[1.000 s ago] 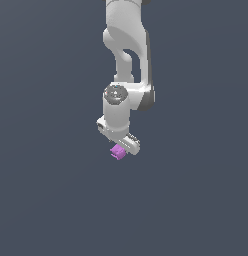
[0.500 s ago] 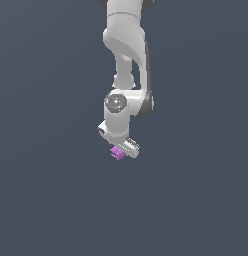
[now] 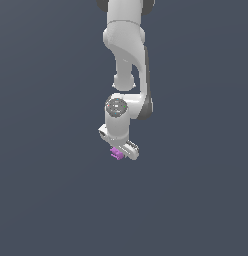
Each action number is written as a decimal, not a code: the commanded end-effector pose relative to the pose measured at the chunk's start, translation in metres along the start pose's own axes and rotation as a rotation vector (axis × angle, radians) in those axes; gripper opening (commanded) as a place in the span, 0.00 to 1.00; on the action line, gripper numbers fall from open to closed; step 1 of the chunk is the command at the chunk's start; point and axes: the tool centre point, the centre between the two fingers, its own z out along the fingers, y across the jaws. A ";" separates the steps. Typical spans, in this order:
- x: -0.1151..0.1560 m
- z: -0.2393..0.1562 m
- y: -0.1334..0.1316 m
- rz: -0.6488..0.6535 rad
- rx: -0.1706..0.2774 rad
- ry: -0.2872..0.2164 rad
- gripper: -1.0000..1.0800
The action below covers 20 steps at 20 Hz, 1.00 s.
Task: Pick up the object and move it to a goal position.
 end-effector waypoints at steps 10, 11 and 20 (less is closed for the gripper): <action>-0.001 -0.002 0.000 0.000 0.000 0.000 0.00; -0.002 -0.003 0.000 0.000 0.000 0.000 0.00; -0.022 -0.036 -0.004 0.000 0.000 0.000 0.00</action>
